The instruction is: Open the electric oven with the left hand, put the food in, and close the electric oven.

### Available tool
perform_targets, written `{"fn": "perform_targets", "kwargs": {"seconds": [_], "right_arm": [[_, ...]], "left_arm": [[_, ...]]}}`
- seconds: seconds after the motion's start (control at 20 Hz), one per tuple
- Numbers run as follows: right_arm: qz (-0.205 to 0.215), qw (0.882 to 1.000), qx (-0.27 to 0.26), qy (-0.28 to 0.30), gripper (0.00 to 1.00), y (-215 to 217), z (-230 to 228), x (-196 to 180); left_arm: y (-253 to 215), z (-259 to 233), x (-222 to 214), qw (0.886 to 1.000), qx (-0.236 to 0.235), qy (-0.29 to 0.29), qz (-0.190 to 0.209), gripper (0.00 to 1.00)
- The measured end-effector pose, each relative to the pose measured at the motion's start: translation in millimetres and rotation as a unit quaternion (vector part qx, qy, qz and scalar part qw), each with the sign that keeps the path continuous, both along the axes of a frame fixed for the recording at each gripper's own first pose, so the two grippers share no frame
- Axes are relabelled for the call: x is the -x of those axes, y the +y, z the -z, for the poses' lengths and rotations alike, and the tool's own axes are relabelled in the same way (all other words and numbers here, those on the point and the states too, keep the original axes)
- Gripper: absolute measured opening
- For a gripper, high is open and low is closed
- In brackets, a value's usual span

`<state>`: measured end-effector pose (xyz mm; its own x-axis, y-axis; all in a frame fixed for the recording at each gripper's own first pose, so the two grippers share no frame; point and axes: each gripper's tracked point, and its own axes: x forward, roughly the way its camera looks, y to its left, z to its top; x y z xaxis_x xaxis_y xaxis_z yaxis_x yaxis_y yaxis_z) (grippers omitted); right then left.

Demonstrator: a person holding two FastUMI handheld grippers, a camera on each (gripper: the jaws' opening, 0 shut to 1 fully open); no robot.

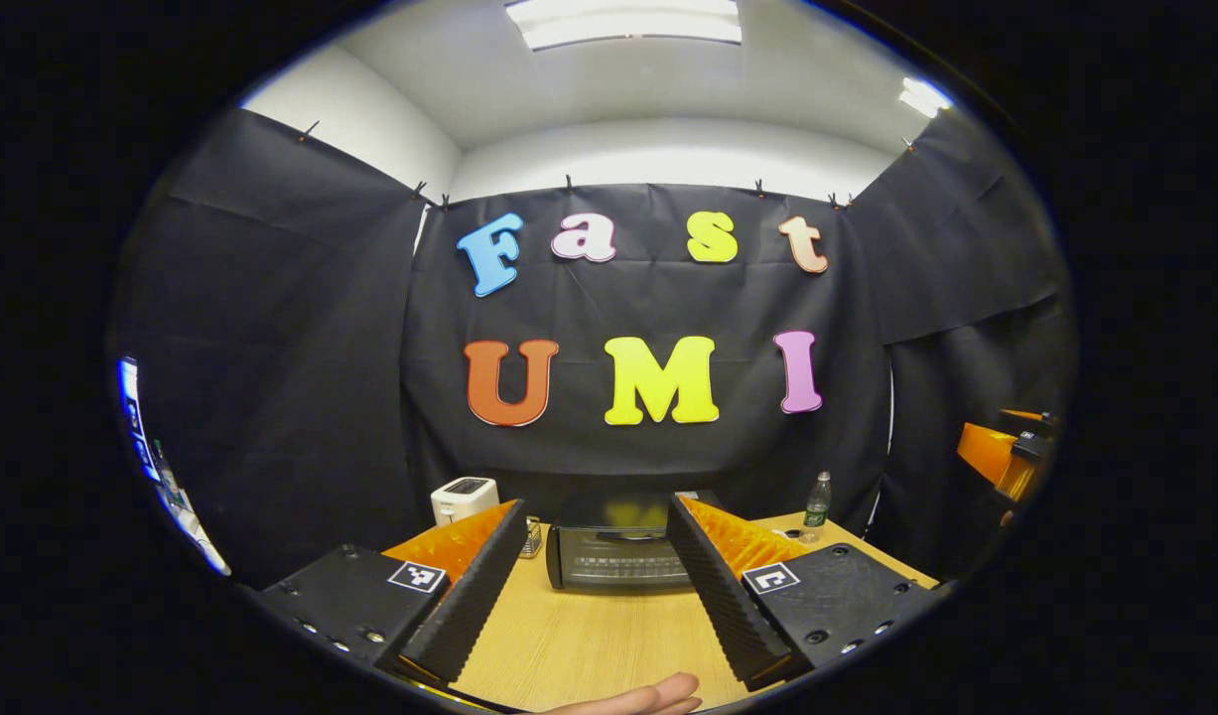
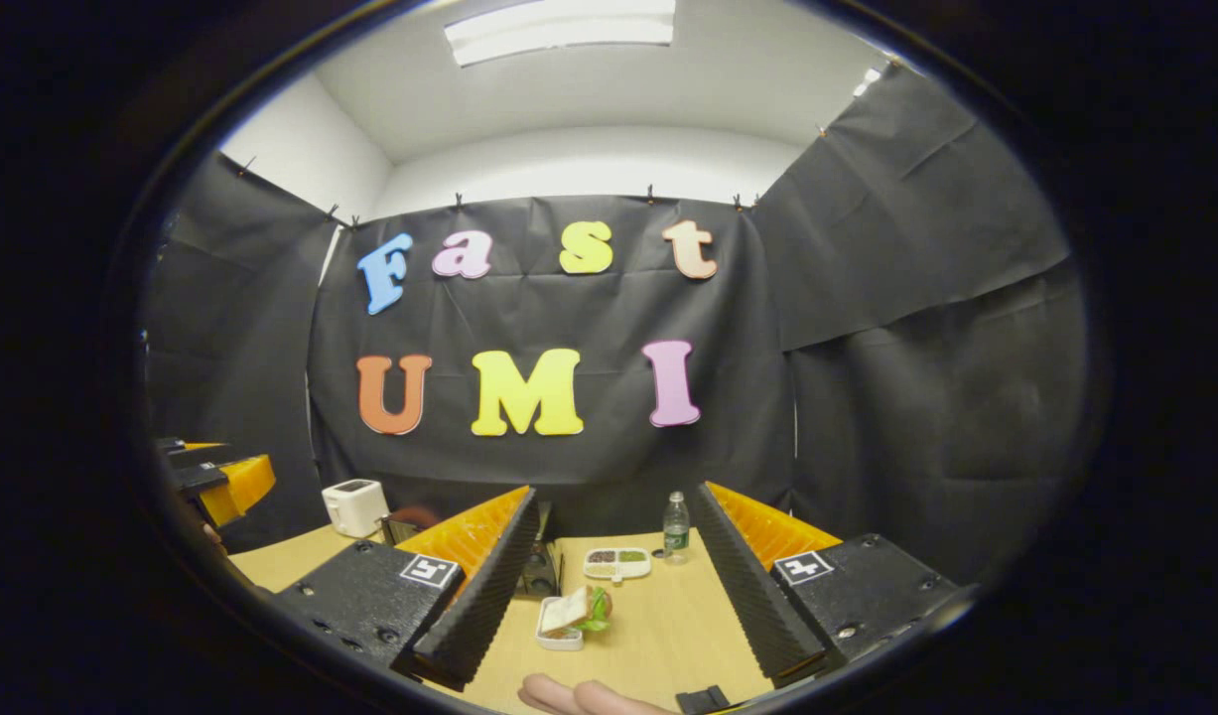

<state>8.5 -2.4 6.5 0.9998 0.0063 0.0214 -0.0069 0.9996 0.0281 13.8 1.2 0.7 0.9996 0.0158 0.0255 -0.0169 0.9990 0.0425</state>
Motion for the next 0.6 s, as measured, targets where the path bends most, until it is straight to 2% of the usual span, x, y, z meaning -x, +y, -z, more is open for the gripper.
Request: {"fn": "perform_targets", "kwargs": {"seconds": [0.3, 0.6], "right_arm": [[-0.005, 1.000, -0.001, 0.000, 0.95, -4.1, 10.4, -13.4], [-0.007, 1.000, -0.006, 0.003, 0.96, -19.1, 27.6, -31.4]], "left_arm": [[5.6, 21.4, -46.7, 1.000, 0.007, 0.023, -0.006, 0.93], [-5.9, 70.1, -151.5, 0.996, 0.035, 0.083, 0.011, 0.93]]}}
